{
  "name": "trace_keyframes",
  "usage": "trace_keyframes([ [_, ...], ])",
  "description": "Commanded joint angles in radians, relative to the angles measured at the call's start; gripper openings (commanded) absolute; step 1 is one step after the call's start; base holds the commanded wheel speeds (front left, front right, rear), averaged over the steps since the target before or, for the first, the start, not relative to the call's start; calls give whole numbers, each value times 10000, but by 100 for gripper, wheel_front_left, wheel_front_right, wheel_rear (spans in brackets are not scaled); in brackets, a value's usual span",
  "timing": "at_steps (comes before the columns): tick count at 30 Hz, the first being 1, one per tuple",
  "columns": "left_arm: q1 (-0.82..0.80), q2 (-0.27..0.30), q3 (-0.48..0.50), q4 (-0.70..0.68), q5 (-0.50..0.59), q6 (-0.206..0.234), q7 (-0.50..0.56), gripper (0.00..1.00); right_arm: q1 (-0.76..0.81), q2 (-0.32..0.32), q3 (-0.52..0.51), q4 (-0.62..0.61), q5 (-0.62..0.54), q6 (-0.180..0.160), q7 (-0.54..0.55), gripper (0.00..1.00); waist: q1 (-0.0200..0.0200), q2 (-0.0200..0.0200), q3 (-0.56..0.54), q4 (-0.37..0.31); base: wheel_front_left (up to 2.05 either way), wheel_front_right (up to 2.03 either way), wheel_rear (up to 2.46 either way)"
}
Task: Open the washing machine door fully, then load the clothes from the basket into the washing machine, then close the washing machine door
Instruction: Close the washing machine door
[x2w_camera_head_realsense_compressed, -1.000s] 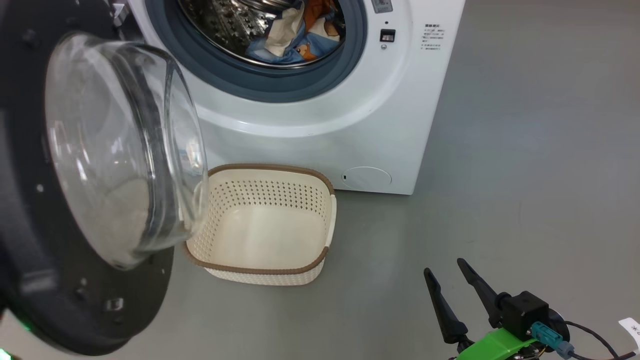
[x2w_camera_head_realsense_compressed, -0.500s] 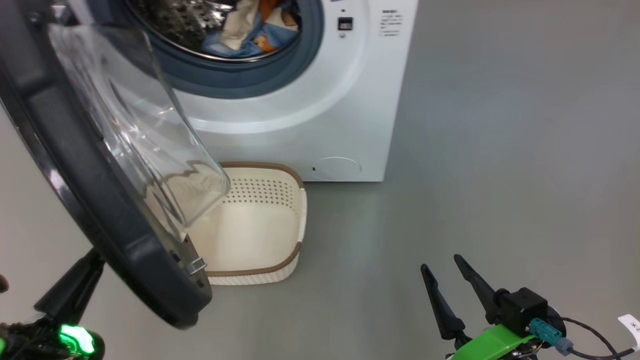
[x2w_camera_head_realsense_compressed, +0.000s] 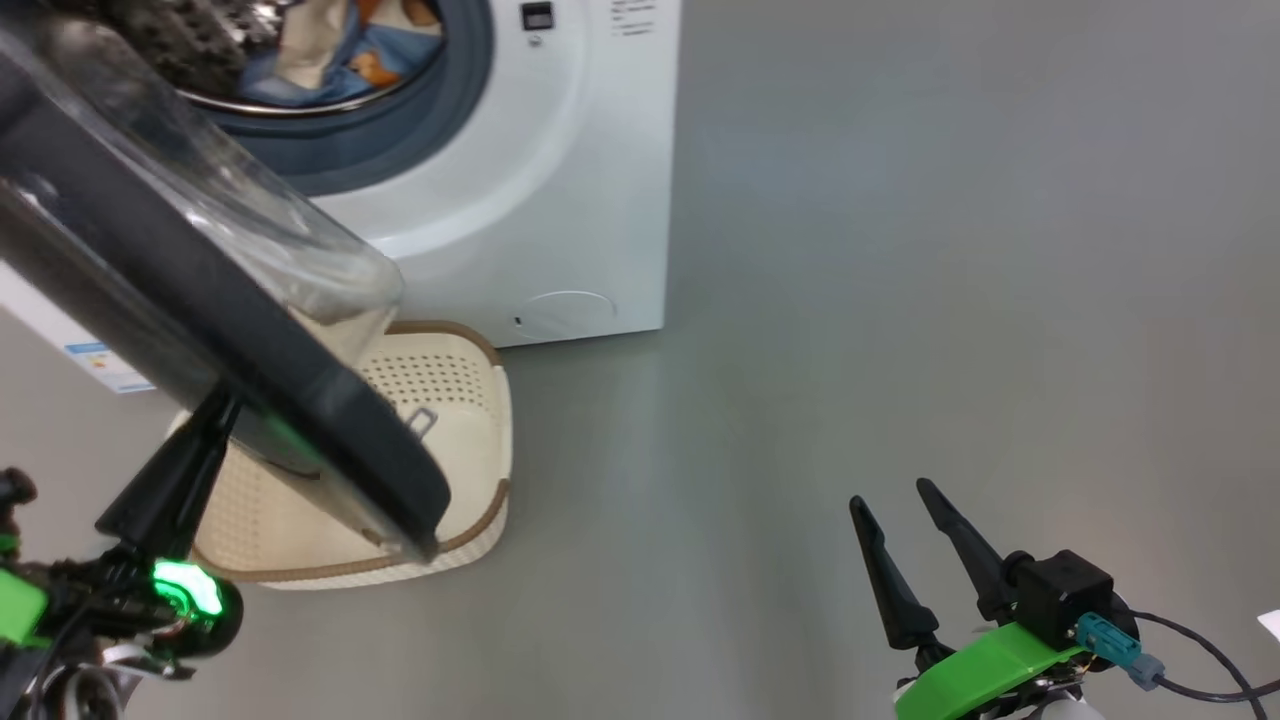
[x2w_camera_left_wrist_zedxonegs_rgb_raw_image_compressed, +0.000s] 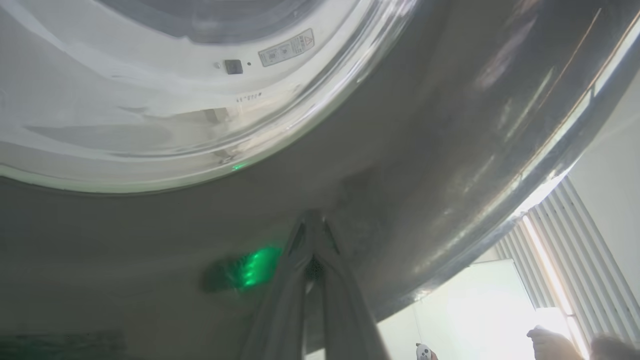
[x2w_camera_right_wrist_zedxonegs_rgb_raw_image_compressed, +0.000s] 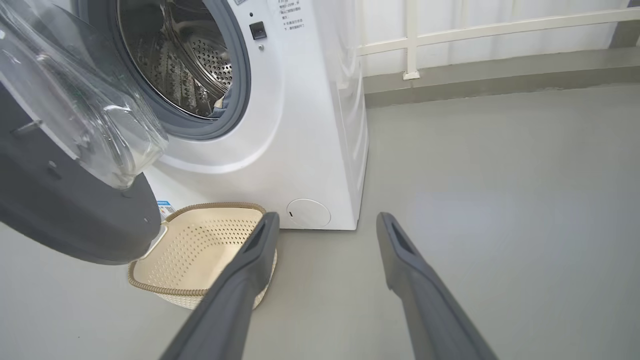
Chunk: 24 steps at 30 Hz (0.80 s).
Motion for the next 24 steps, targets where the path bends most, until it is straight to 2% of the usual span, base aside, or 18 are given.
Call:
trace_keyframes([
  [1,-435,115,86,-371,71,-101,12,0,-209,13,186,-253,16,27,-49,100,0,0,276,-453,0,0,0],
  [13,-1766,104,-322,44,666,-102,-1019,0,-379,13,179,-463,182,27,-49,100,0,0,876,-1347,0,0,0],
  [24,-2669,103,-111,741,1031,-103,-1915,0,-515,13,181,-586,323,27,-49,100,0,0,1151,-1804,0,0,0],
])
